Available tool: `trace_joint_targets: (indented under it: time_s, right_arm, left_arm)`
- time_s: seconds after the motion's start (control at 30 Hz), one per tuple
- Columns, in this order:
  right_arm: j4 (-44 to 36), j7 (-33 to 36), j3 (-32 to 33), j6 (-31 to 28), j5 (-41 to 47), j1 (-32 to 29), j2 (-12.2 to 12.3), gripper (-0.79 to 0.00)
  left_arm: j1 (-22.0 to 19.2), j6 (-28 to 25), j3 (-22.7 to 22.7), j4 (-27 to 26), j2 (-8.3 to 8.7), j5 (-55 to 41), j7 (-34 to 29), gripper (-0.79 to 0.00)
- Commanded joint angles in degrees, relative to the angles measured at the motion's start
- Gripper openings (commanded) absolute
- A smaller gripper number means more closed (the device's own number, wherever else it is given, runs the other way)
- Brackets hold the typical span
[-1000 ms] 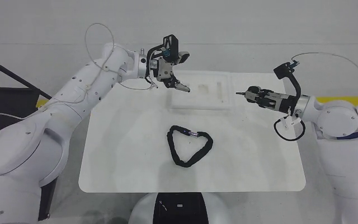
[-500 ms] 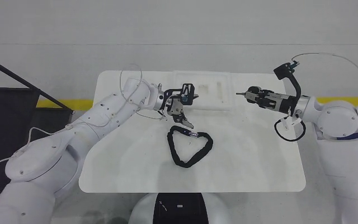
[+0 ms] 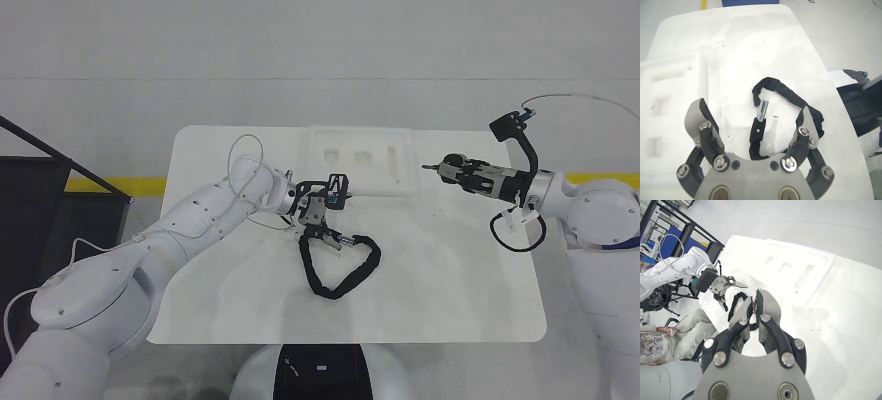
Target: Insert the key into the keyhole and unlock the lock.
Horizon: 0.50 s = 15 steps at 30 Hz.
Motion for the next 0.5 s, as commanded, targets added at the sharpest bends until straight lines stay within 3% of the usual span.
trace_joint_targets:
  time_s: [0.0,0.3,0.47]
  right_arm:
    - [0.00,0.00,0.00,0.00,0.00,0.00,0.00,-0.785]
    - [0.00,0.00,0.00,0.00,0.00,0.00,0.00,-0.785]
    - [0.00,0.00,0.00,0.00,0.00,0.00,0.00,-0.785]
  left_arm:
    - [-0.01,0.00,0.00,-0.02,0.01,0.02,-0.01,0.000]
    - [-0.01,0.00,0.00,-0.02,0.01,0.02,-0.01,0.000]
    - [2.19,3.15,-0.76,-0.60,0.06,0.84,-2.84,0.000]
